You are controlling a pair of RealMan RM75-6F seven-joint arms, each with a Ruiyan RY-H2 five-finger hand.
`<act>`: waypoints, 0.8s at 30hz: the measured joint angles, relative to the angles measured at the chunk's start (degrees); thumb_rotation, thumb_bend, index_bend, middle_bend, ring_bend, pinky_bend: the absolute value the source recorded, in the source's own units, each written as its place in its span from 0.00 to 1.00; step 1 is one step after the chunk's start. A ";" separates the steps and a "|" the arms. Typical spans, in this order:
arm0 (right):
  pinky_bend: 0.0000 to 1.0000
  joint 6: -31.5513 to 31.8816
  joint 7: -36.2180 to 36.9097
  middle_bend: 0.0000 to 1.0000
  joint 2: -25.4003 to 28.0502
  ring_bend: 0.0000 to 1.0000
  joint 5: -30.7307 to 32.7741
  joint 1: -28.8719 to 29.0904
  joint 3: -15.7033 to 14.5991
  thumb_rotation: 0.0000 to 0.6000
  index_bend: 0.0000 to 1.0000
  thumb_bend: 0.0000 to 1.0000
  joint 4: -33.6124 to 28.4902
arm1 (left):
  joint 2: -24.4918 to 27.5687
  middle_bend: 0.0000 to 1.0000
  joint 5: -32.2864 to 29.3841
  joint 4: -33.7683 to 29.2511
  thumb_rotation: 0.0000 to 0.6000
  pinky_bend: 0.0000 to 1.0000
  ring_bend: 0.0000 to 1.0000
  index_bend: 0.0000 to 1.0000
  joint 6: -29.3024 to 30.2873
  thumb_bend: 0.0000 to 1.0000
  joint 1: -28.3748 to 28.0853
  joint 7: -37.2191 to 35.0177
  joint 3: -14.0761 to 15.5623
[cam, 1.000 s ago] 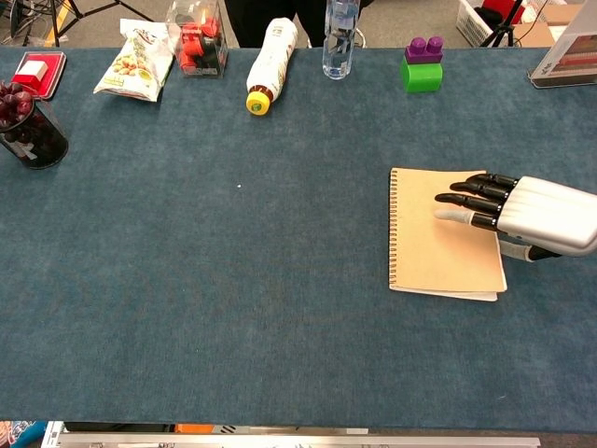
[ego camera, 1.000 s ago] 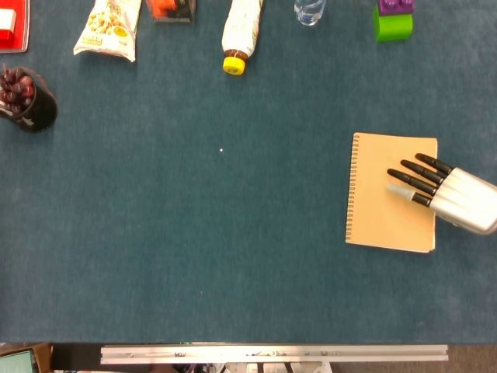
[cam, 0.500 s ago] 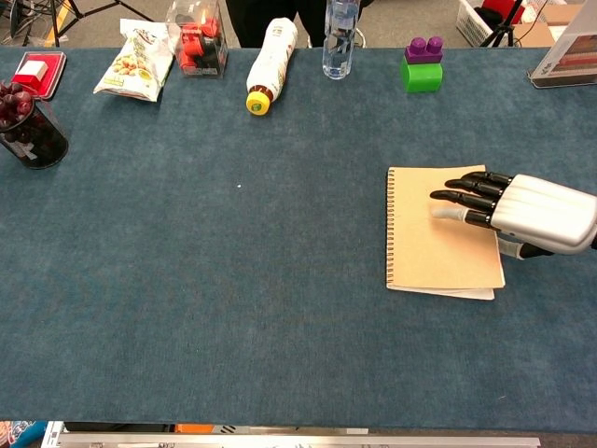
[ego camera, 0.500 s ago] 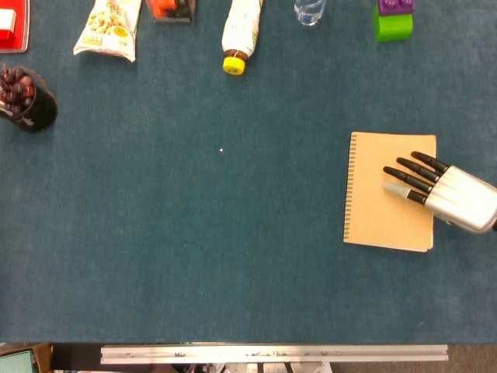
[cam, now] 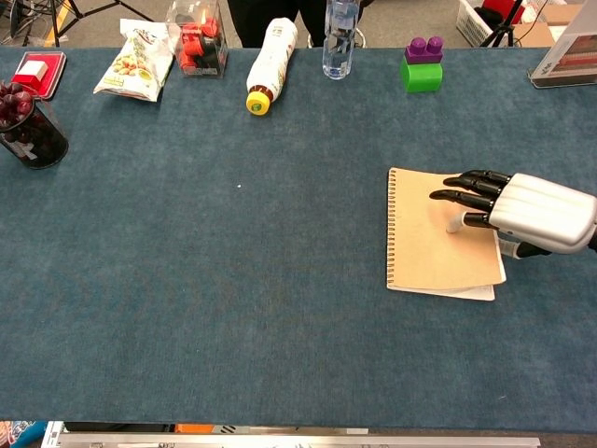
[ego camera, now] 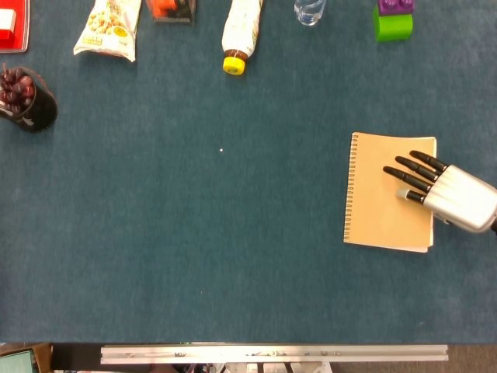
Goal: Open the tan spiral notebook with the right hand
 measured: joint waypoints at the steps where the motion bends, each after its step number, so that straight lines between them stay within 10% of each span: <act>1: 0.13 0.12 0.03 0.11 0.01 0.00 0.04 -0.01 0.04 1.00 0.41 0.49 -0.03 | 0.01 0.42 -0.01 0.02 1.00 0.52 0.42 0.47 0.00 0.22 0.02 -0.08 0.01; 24: 0.13 6.19 -6.21 0.15 11.87 0.01 -0.83 -1.45 -0.54 1.00 0.55 0.49 -10.60 | -0.16 0.42 -0.16 0.02 1.00 0.52 0.42 0.47 0.13 0.22 0.02 0.55 -0.04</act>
